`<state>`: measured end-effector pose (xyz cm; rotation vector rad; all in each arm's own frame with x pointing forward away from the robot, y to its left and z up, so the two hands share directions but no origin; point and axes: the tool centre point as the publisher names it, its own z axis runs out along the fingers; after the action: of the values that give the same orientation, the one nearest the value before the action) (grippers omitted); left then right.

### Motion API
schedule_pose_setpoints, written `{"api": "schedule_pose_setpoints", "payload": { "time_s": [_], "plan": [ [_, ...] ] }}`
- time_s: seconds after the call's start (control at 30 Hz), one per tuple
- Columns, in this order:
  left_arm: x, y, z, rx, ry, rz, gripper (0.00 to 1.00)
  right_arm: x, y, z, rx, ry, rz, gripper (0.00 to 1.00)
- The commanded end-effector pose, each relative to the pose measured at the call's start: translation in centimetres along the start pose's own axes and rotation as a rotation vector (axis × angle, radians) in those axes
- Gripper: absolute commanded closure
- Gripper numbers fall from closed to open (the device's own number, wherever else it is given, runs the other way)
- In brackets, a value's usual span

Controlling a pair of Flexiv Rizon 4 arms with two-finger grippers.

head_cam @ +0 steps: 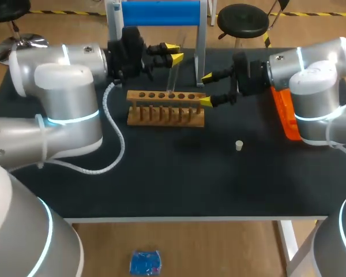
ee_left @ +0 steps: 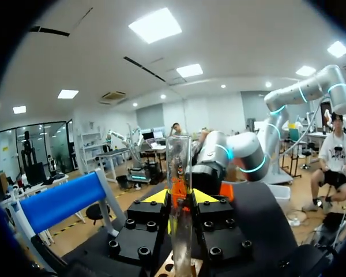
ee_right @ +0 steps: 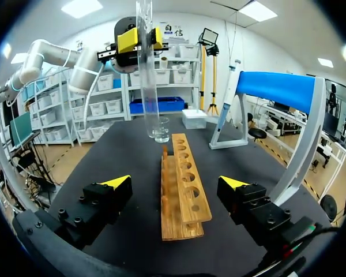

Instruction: Invert the test tube, pick up the pipette, mount the tip to pipette, aspirate from beaker and dispense into the tube, eject the tip, return the pipette, and cap with the stopper.

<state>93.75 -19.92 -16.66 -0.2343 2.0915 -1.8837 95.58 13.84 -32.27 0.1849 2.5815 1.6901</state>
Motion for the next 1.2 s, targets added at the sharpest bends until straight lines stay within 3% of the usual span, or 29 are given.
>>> {"api": "schedule_pose_setpoints", "payload": {
  "time_s": [0.03, 0.2, 0.33, 0.63, 0.73, 1.2],
  "plan": [
    [-0.7, 0.4, 0.8, 0.069, 0.054, 0.016, 1.0, 0.1, 0.0, -0.1, 0.0, -0.002, 0.0, 0.0],
    [-1.3, 0.5, 1.0, 0.058, 0.122, 0.035, 1.0, 0.1, 0.0, -0.1, 0.0, -0.002, 0.0, 0.0],
    [-1.5, 0.8, 1.0, -0.003, 0.169, 0.006, 1.0, 0.1, 0.0, -0.1, 0.0, -0.002, 0.0, 0.0],
    [-2.5, 1.0, 0.5, 0.079, 0.126, -0.032, 1.0, 0.1, 0.0, -0.1, 0.0, -0.002, 0.0, 0.0],
    [-2.2, 1.3, 0.8, -0.015, 0.152, -0.027, 1.0, 0.1, 0.0, -0.1, 0.0, -0.002, 0.0, 0.0],
    [-2.2, 1.3, 0.8, -0.015, 0.152, -0.027, 1.0, 0.1, 0.0, -0.1, 0.0, -0.002, 0.0, 0.0]
  ]
}}
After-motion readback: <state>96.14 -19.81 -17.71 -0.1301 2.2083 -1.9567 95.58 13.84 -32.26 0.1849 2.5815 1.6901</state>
